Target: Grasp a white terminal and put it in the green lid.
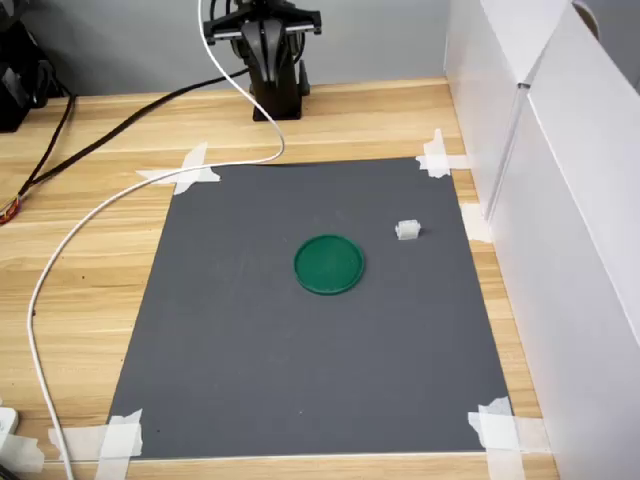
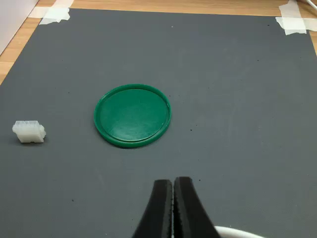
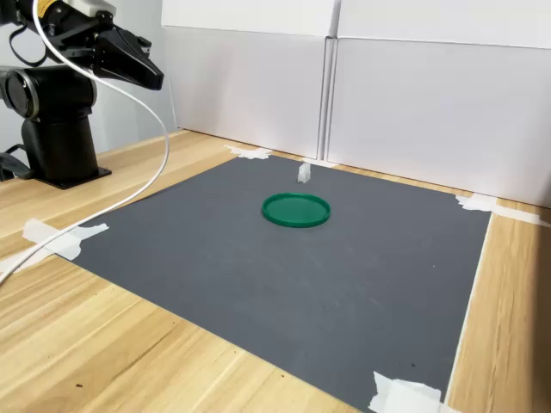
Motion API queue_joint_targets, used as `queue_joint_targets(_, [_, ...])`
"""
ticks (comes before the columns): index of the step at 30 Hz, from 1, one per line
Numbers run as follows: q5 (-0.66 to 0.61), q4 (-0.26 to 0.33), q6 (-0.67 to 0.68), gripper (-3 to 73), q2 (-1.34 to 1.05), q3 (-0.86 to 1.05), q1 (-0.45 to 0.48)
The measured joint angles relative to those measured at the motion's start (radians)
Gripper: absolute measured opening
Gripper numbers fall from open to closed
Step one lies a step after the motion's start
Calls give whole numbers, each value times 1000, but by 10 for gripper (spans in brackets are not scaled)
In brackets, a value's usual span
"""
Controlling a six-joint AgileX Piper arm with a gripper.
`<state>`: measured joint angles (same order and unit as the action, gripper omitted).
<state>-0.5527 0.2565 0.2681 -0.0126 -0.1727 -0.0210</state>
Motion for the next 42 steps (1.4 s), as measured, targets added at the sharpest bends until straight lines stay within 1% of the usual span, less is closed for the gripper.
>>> queue_joint_targets(31, [-2, 7, 0, -16, 1, -6, 0])
queue_joint_targets(42, [0, 5, 0, -16, 254, -205, 0])
